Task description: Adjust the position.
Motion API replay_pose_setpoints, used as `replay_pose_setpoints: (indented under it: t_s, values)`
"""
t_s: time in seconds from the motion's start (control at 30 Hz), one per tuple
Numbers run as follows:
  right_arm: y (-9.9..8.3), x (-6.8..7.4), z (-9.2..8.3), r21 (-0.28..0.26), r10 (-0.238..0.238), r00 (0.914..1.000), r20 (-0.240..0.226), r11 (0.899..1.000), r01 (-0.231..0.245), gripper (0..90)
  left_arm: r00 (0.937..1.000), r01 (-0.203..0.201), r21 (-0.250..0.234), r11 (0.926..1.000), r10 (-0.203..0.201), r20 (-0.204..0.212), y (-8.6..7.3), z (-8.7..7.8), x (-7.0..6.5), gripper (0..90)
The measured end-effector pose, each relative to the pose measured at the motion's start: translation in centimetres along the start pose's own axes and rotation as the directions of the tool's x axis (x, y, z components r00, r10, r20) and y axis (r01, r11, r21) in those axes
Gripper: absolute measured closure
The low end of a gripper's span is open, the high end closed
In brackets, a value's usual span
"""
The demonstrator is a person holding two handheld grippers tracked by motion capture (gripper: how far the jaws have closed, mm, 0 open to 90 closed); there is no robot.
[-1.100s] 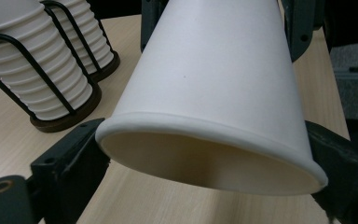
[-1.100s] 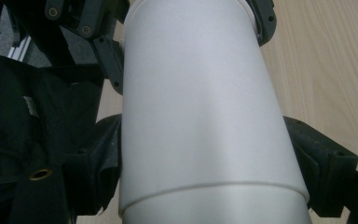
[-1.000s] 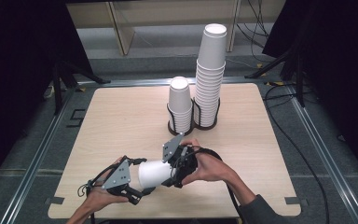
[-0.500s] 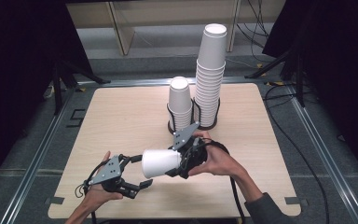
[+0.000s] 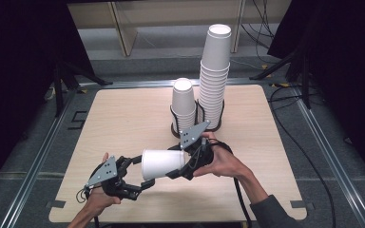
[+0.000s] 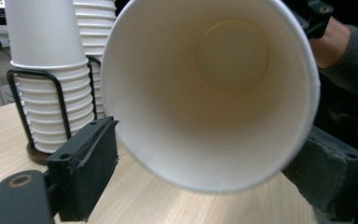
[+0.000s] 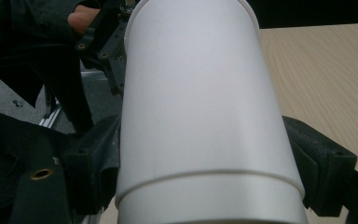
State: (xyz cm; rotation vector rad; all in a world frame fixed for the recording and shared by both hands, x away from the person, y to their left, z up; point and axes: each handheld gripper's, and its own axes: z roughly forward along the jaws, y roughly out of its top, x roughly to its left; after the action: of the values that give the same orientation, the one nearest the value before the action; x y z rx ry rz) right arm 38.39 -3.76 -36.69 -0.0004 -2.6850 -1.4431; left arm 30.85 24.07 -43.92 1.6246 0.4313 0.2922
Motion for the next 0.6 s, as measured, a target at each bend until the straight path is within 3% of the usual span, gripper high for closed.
replay_pose_setpoints:
  t_s: [0.13,0.2,0.33,0.47,0.6]
  values:
    - [0.0,0.1,0.3,0.0,-0.007,0.9999,-0.011,1.0,0.007,20.9,0.9999,-0.011,0.005,0.9999,0.011,-0.008,0.1,0.1,-0.1,6.0]
    - [-0.1,0.1,0.7,-0.013,0.009,0.9991,-0.04,1.0,-0.01,21.0,0.9999,0.001,-0.004,1.0,-0.001,-0.012,0.1,0.1,-0.2,1.7]
    - [-0.1,0.1,1.1,-0.036,-0.012,0.9983,-0.056,0.999,0.01,20.9,1.0,-0.005,-0.006,1.0,0.005,-0.007,0.1,0.2,-0.2,0.0]
    - [-0.1,0.2,1.4,-0.031,0.002,0.9973,-0.073,1.0,-0.004,20.9,1.0,-0.007,-0.014,0.9999,0.007,-0.002,0.2,0.3,-0.4,0.4]
    - [-0.3,0.2,1.8,-0.025,0.006,0.9959,-0.09,1.0,-0.009,20.9,0.9992,-0.037,-0.037,0.9986,0.038,0.015,0.2,0.2,-0.5,1.1]
